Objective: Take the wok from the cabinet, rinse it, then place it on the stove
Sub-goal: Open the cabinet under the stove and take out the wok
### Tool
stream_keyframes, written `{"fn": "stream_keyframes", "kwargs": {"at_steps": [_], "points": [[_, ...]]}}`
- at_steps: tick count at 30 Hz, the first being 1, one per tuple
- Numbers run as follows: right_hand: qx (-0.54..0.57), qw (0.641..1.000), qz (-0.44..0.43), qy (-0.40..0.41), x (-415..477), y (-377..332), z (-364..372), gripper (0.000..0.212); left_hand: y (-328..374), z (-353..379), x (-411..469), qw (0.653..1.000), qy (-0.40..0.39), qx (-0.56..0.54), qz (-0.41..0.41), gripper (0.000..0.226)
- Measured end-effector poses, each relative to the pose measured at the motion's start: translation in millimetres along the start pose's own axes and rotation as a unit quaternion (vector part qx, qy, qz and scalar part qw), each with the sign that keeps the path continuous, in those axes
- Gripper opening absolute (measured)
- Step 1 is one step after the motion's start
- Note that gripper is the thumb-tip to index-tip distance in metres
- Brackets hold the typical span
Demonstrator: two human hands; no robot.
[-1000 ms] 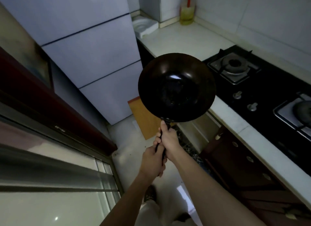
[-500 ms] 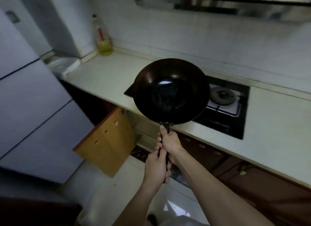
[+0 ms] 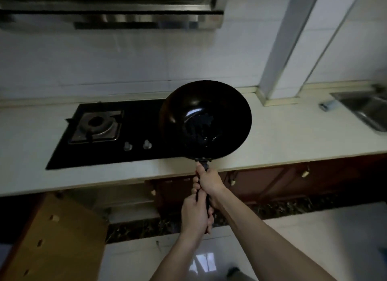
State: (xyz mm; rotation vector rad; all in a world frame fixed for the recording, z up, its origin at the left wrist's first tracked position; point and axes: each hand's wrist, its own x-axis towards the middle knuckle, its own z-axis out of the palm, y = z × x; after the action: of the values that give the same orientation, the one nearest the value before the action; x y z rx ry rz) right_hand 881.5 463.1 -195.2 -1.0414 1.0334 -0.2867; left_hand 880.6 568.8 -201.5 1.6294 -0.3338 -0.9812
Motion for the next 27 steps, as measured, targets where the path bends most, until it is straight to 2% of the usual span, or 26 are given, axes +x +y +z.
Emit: {"fn": "stream_keyframes", "kwargs": {"at_steps": [6, 15, 21, 27], "points": [[0.047, 0.998, -0.005, 0.035, 17, -9, -54, 0.039, 11, 46, 15, 0.998, -0.045, 0.046, 0.003, 0.053], [0.044, 0.999, -0.026, 0.014, 67, -53, -153, 0.032, 32, 157, 61, 0.999, -0.017, 0.052, 0.002, 0.052], [0.049, 0.999, 0.001, 0.012, 91, -78, -219, 0.031, 46, 230, 80, 0.999, -0.01, 0.032, -0.018, 0.05], [0.073, 0.997, 0.035, 0.002, 125, -89, -250, 0.032, 50, 261, 115, 0.999, -0.016, 0.036, -0.037, 0.051]]}}
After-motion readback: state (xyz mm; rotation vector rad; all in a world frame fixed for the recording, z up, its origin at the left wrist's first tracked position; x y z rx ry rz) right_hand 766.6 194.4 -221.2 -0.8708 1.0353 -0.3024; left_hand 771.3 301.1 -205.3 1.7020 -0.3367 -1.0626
